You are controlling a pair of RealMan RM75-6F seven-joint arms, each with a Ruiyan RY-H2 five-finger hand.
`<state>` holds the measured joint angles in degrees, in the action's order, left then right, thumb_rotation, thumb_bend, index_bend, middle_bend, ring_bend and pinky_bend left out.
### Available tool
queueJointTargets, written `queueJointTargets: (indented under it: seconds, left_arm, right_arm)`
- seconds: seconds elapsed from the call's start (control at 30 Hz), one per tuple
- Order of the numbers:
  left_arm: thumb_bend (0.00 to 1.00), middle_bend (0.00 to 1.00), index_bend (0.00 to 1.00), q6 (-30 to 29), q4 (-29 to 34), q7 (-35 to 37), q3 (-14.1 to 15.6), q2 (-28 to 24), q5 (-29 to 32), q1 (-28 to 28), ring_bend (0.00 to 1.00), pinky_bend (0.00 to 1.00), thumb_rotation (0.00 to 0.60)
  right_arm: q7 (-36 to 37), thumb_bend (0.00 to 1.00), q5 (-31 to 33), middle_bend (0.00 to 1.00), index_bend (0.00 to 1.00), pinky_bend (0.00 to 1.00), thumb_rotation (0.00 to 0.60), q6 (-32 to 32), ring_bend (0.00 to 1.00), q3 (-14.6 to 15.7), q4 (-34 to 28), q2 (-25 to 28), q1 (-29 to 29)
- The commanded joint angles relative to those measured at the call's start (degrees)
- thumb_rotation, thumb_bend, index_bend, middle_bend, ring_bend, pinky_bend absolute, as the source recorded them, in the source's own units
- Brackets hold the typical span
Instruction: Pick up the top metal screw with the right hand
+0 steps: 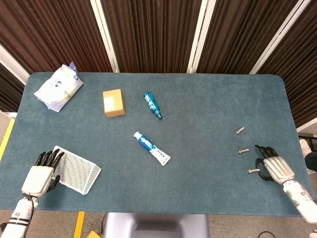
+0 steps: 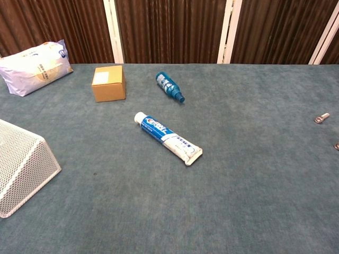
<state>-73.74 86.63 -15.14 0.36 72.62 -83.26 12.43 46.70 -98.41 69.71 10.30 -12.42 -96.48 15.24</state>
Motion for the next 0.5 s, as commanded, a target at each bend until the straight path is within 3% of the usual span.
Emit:
queueJointTargets:
  seconds: [0.03, 0.5]
  left_arm:
    - [0.47, 0.0, 0.0, -0.08, 0.04, 0.06, 0.04, -0.03, -0.1, -0.01, 0.0, 0.07, 0.6]
    - [0.47, 0.0, 0.0, -0.89, 0.63, 0.82, 0.37, -0.55, -0.97, -0.24, 0.0, 0.07, 0.6]
  right_arm:
    - [-0.03, 0.46, 0.07, 0.09, 0.65, 0.08, 0.6, 0.57, 0.0, -0.11, -0.08, 0.1, -0.04]
    - [-3.43, 0.46, -0.44, 0.09, 0.65, 0.08, 0.6, 7.01, 0.0, -0.38, -2.13, 1.89, 0.14]
